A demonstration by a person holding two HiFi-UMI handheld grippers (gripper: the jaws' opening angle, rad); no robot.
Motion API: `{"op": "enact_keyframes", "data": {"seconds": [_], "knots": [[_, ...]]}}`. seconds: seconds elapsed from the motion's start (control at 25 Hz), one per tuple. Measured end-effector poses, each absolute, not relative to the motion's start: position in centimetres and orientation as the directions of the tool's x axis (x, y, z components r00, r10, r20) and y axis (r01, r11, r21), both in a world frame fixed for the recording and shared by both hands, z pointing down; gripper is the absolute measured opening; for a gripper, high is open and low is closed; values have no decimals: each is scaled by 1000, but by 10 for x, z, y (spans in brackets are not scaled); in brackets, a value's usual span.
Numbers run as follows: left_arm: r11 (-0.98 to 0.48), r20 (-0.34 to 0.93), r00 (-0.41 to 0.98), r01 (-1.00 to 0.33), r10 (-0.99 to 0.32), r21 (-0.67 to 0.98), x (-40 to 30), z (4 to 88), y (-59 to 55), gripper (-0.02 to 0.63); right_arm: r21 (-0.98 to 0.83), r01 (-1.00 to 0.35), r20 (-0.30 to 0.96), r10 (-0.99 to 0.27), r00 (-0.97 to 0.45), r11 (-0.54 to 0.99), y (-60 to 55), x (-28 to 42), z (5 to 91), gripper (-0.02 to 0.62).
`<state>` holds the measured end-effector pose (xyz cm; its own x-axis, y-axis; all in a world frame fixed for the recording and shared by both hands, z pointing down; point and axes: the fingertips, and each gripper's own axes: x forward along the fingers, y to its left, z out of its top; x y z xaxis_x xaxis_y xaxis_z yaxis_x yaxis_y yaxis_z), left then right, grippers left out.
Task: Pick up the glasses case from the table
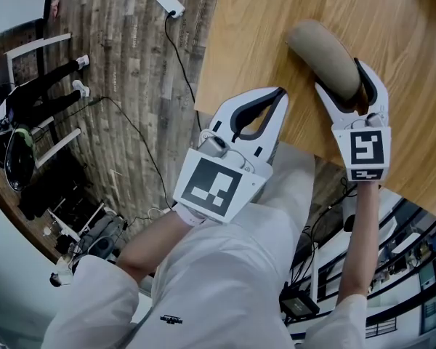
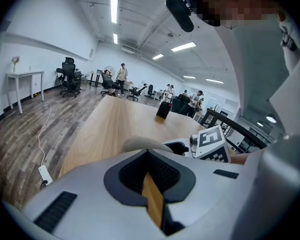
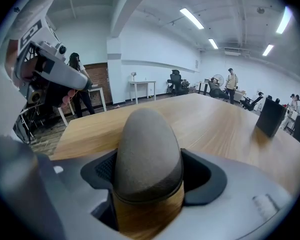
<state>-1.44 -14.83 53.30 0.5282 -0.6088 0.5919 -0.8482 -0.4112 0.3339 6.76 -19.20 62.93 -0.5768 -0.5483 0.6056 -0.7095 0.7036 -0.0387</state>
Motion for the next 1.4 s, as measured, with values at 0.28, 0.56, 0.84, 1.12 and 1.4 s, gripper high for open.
{"op": "enact_keyframes", "data": {"seconds": [0.28, 0.56, 0.84, 1.12, 1.4], "knots": [[-421, 586, 537, -843, -607, 335, -17, 504, -142, 6, -71, -762, 584, -592, -556, 644, -190, 70, 598, 371], [-431, 568, 541, -840, -621, 329, -17, 505, -134, 6, -100, -809, 563, -637, -525, 579, -179, 80, 597, 371], [-438, 557, 542, -840, -630, 322, -18, 504, -137, 6, -62, -813, 546, -662, -513, 579, -178, 83, 586, 371], [-461, 546, 550, -833, -632, 305, -23, 478, -131, 6, -60, -833, 521, -695, -496, 550, -173, 90, 547, 371], [-478, 536, 545, -835, -645, 274, -29, 445, -131, 6, -74, -852, 488, -726, -484, 518, -165, 99, 503, 371]]}}
